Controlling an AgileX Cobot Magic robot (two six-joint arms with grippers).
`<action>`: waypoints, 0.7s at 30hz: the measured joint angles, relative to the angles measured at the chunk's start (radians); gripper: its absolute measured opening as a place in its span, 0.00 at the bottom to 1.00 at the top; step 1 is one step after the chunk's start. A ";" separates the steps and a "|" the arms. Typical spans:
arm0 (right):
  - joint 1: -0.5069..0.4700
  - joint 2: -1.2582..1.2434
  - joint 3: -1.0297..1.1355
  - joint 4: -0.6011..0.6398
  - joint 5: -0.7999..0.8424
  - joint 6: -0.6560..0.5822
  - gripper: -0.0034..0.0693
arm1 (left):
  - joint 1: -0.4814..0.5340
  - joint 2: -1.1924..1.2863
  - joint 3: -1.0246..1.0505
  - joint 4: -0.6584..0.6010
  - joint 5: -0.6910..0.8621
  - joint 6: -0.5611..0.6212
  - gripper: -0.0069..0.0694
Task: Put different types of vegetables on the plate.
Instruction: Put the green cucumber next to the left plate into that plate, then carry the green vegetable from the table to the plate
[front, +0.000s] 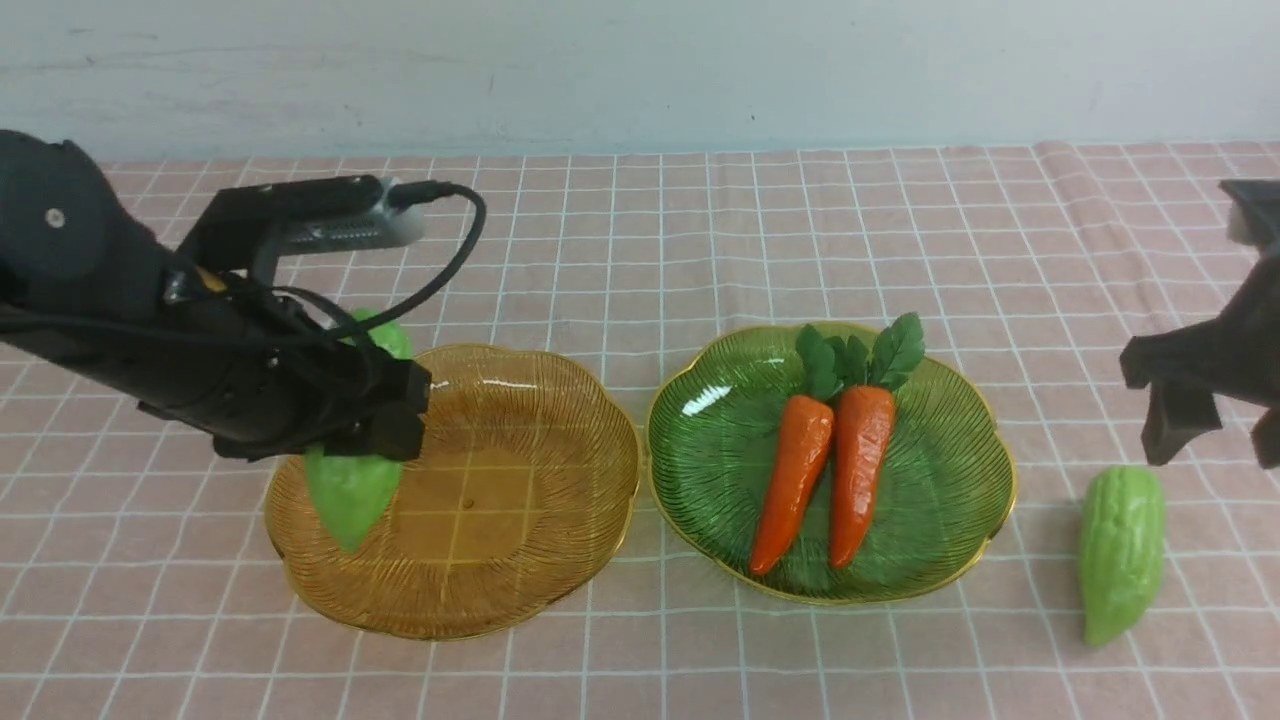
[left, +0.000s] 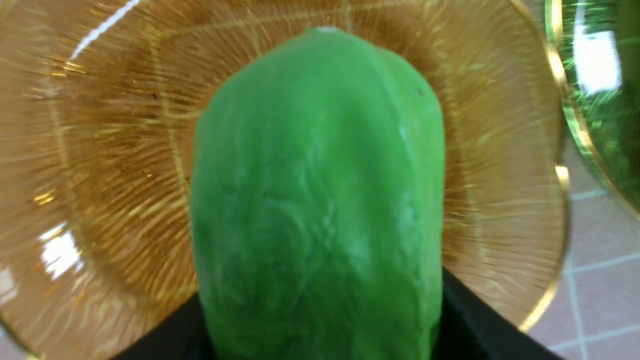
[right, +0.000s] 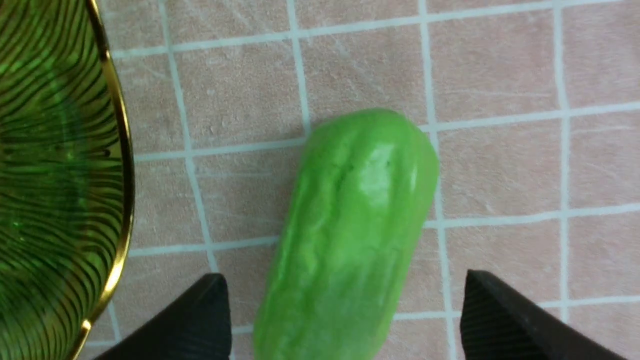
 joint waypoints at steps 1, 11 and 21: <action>0.000 0.028 -0.001 0.016 -0.005 0.000 0.84 | 0.000 0.032 -0.008 0.000 -0.004 0.006 0.62; 0.000 0.167 -0.018 0.039 0.019 -0.080 0.67 | 0.000 0.098 -0.056 0.015 0.011 0.014 0.77; 0.046 -0.037 -0.219 0.174 0.089 -0.064 0.62 | 0.000 -0.283 -0.070 0.218 0.192 -0.059 0.09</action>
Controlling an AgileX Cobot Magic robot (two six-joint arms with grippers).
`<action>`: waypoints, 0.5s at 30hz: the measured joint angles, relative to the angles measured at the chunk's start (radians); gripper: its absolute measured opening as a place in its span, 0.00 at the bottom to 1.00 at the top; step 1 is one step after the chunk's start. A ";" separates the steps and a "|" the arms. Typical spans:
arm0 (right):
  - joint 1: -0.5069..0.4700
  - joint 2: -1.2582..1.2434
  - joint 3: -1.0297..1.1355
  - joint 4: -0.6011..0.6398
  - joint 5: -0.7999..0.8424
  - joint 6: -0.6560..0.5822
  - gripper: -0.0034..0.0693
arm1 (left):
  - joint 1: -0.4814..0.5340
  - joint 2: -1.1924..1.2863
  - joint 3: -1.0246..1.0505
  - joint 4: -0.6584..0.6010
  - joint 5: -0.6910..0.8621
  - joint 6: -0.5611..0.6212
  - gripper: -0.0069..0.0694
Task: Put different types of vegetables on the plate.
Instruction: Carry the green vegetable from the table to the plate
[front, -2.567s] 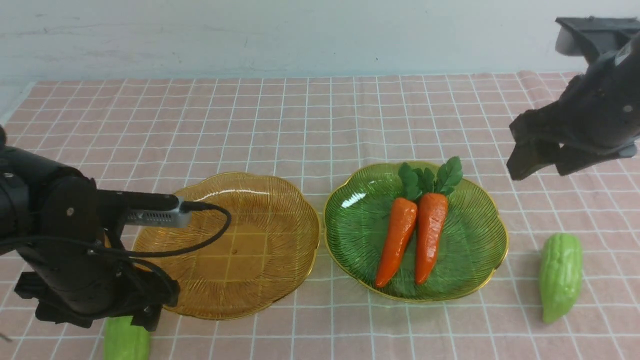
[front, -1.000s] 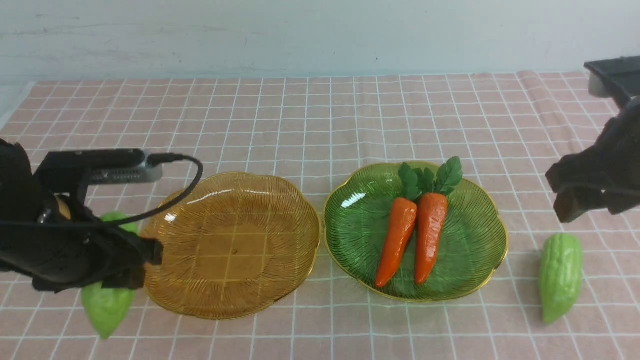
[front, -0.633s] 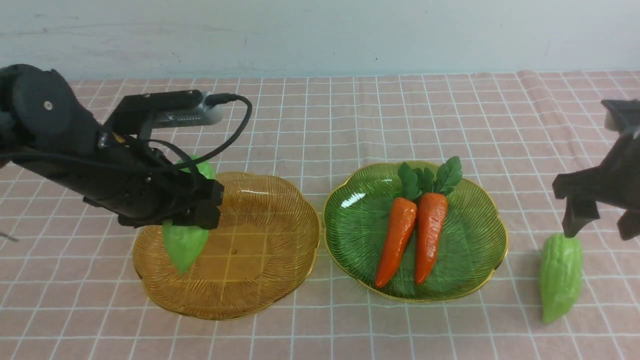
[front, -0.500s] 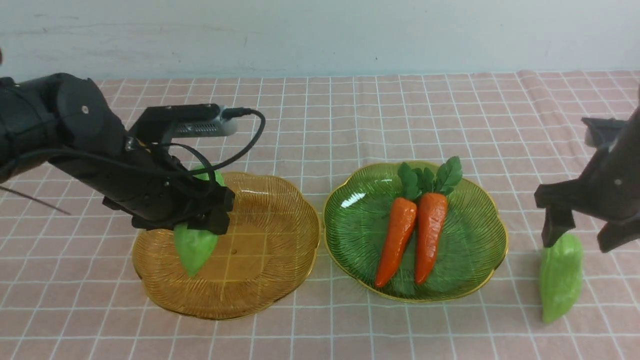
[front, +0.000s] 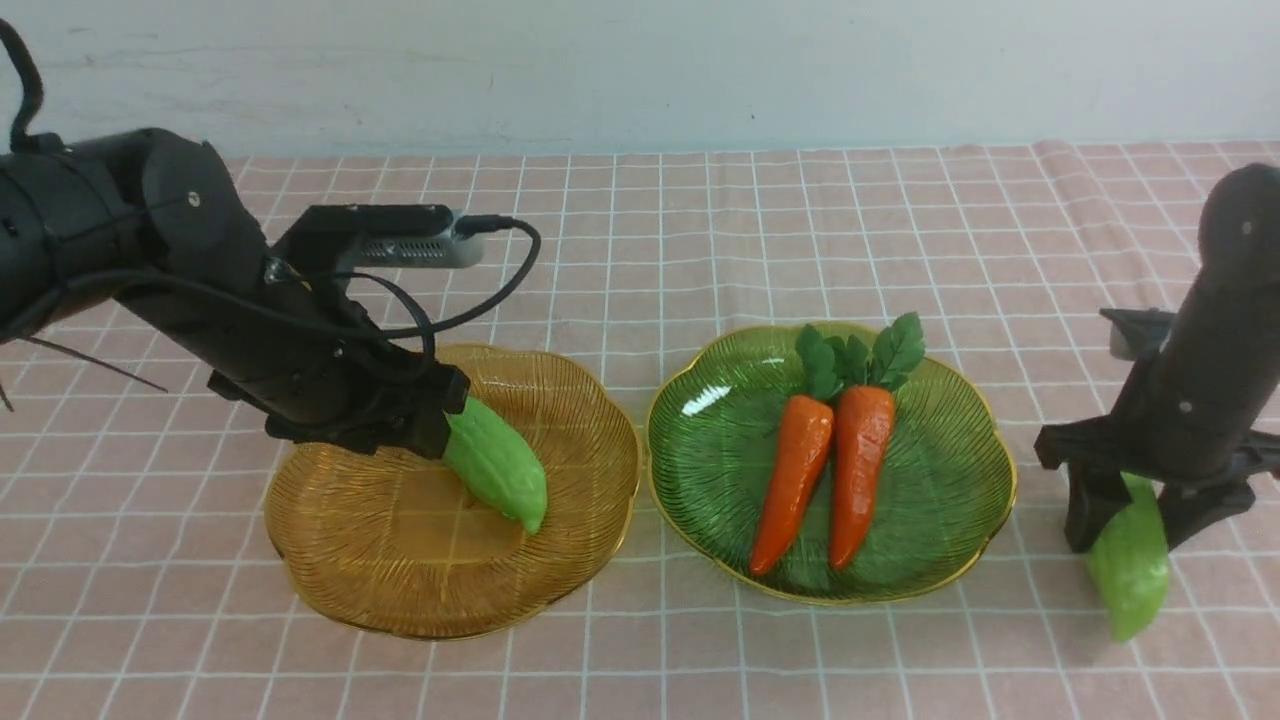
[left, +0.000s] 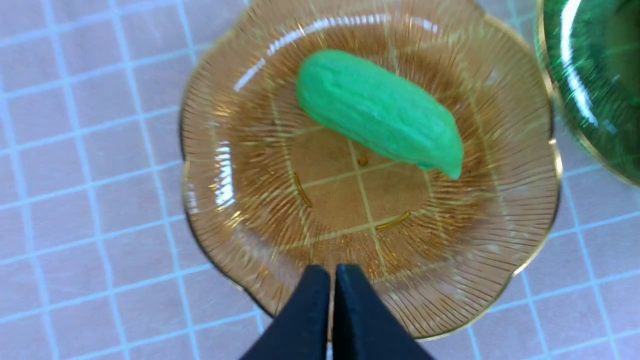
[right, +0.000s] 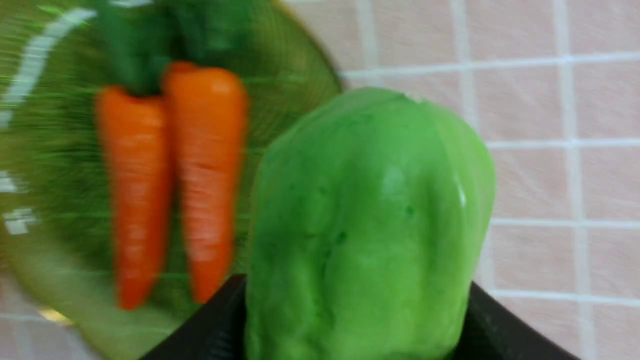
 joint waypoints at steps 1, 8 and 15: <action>0.033 -0.018 -0.007 0.052 -0.023 -0.019 0.62 | 0.000 -0.043 0.016 0.000 0.001 -0.006 0.09; 0.347 0.085 -0.020 0.364 -0.230 -0.191 0.62 | 0.000 -0.301 0.246 -0.003 -0.023 -0.044 0.09; 0.530 0.308 -0.193 0.464 -0.278 -0.234 0.62 | 0.000 -0.475 0.397 -0.038 -0.044 -0.069 0.09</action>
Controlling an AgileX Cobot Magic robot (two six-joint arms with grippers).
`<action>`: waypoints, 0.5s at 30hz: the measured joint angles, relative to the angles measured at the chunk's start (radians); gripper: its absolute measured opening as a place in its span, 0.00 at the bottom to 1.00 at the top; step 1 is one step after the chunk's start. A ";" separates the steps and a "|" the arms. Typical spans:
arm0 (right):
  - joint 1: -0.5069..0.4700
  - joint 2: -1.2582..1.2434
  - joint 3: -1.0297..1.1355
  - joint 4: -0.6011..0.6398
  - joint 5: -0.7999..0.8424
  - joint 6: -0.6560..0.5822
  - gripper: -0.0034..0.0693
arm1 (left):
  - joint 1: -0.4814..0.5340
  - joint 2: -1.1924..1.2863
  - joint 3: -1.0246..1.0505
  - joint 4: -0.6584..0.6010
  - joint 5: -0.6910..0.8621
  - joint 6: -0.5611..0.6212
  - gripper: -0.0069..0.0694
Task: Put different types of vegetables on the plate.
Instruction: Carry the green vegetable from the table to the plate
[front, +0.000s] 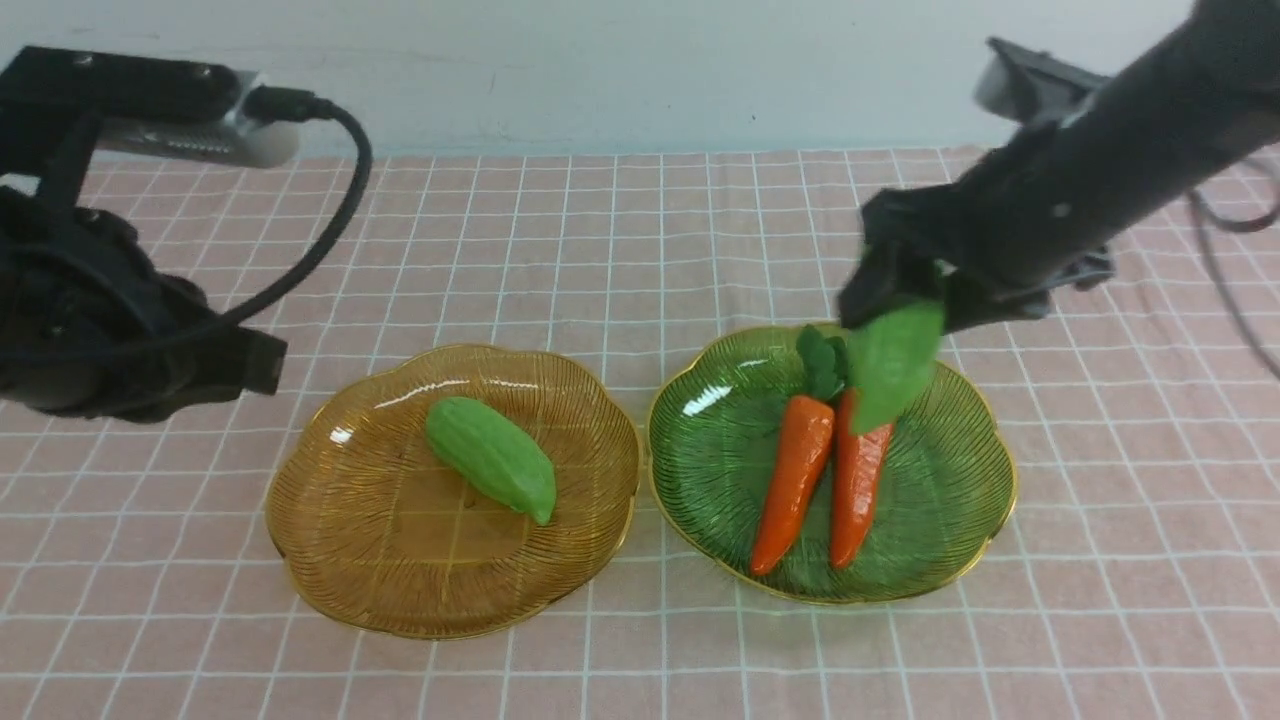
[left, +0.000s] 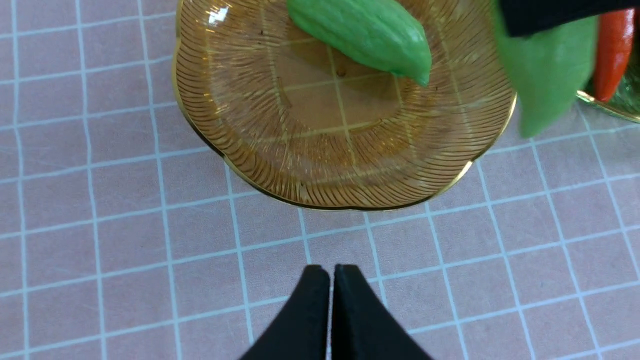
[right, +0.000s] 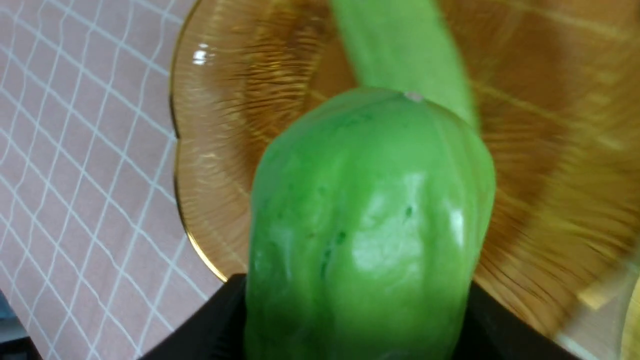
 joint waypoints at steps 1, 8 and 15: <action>0.009 0.017 -0.017 0.001 -0.001 -0.001 0.62 | 0.000 -0.021 0.007 -0.003 0.000 0.000 0.09; 0.059 0.151 -0.162 0.011 0.000 -0.003 0.62 | 0.000 -0.156 0.021 -0.021 0.034 0.000 0.09; 0.062 0.225 -0.283 0.021 0.015 -0.003 0.67 | 0.000 -0.264 0.024 -0.048 0.093 -0.018 0.09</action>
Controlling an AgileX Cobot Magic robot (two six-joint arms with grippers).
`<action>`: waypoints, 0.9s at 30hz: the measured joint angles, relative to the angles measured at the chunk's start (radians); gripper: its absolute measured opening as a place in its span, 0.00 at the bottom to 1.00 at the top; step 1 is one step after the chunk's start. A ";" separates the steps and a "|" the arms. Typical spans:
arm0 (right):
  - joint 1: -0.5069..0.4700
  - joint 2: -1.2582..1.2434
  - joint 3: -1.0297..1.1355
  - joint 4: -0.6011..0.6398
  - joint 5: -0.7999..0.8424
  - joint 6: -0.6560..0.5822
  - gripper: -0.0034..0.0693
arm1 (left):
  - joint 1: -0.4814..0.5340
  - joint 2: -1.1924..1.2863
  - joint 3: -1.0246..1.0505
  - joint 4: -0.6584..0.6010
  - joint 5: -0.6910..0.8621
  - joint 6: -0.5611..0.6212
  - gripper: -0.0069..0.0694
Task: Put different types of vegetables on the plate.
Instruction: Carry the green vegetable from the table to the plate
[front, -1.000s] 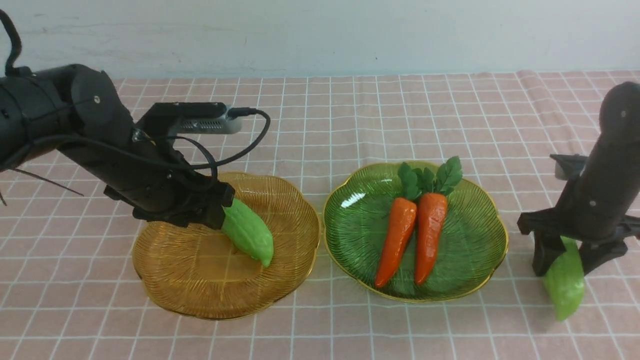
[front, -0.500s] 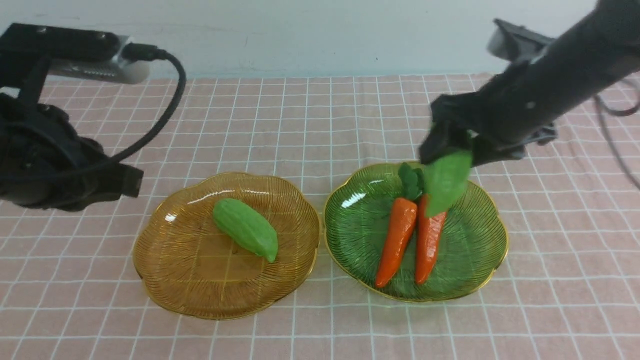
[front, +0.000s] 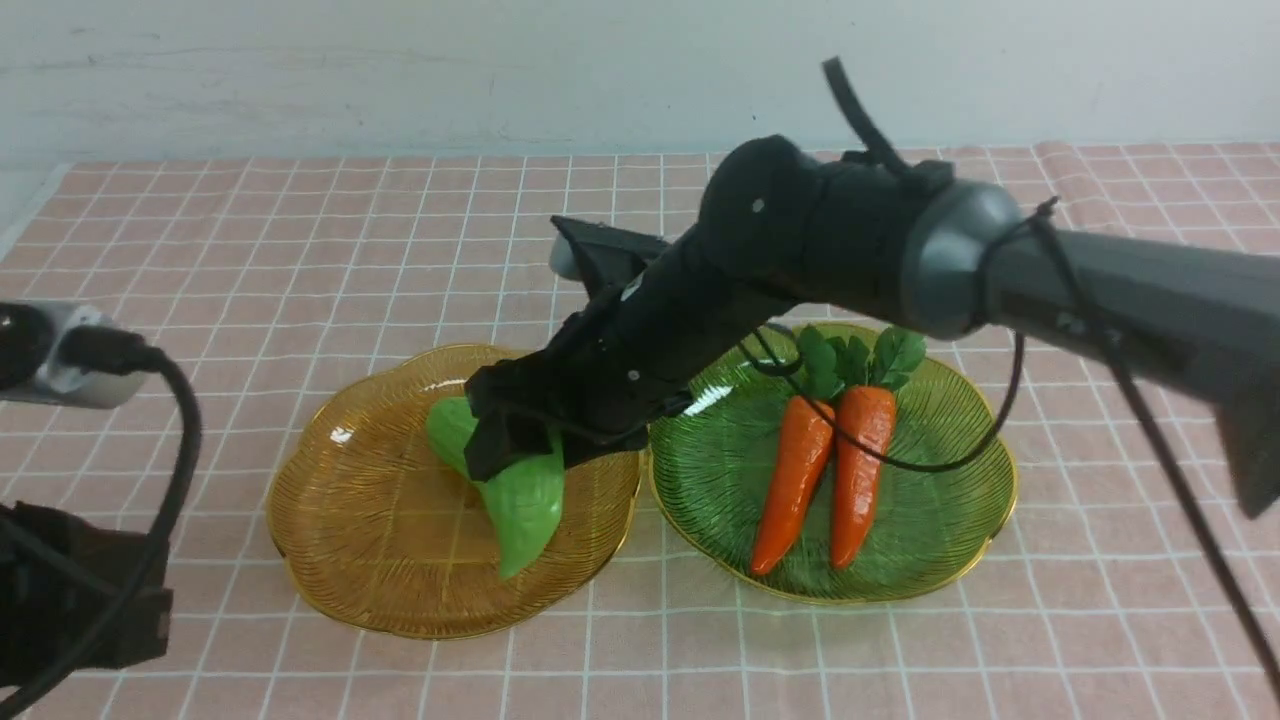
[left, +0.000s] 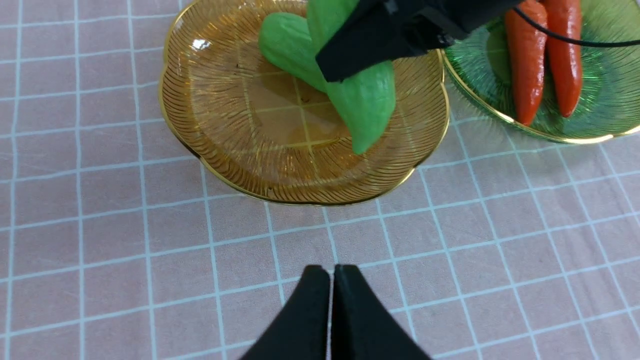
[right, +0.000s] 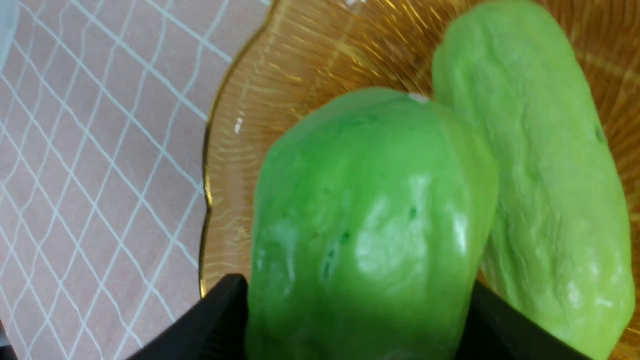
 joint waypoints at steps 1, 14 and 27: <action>0.000 -0.001 -0.013 -0.005 0.007 0.000 0.68 | 0.000 -0.020 0.000 -0.002 0.011 -0.001 0.09; -0.014 -0.001 -0.168 -0.116 0.159 0.039 0.70 | 0.000 -0.185 0.000 -0.004 0.064 -0.009 0.09; -0.022 -0.002 -0.304 -0.172 0.294 0.067 0.70 | 0.000 -0.206 0.000 -0.005 0.084 -0.028 0.09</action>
